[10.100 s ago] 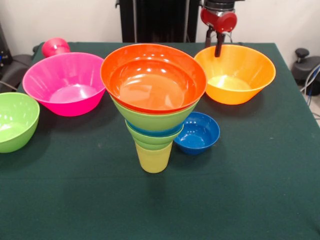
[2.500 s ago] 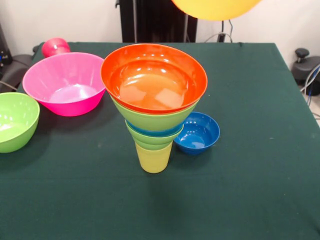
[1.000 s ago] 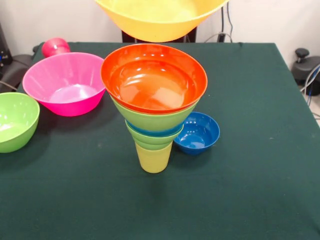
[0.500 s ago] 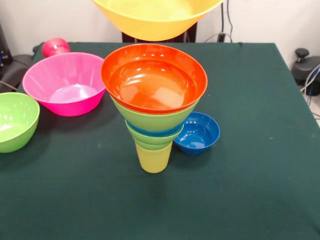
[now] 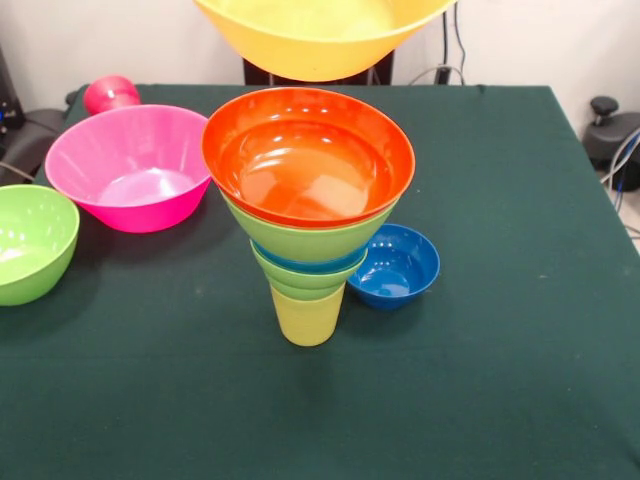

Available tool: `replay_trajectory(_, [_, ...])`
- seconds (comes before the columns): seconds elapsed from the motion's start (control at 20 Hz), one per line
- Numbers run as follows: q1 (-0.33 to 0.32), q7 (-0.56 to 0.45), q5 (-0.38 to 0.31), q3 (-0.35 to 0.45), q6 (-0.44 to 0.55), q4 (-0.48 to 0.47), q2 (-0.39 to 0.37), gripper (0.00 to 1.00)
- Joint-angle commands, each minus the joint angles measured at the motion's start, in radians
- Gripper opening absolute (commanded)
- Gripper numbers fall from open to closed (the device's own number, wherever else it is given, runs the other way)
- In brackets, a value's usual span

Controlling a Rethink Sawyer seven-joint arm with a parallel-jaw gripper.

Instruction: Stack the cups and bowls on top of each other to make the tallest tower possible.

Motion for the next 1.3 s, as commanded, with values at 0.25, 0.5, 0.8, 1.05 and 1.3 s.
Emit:
replay_trajectory(0.25, [0.022, -0.212, -0.05, 0.024, 0.001, 0.01, 0.097, 0.0])
replay_trajectory(0.5, [0.021, -0.206, -0.048, 0.029, -0.017, 0.028, 0.09, 0.0])
replay_trajectory(0.8, [0.024, -0.202, -0.058, 0.028, -0.029, 0.026, 0.095, 0.0])
replay_trajectory(1.05, [0.025, -0.202, -0.065, 0.026, -0.034, 0.016, 0.105, 0.0])
replay_trajectory(1.3, [0.028, -0.197, -0.077, 0.021, -0.04, 0.007, 0.118, 0.0])
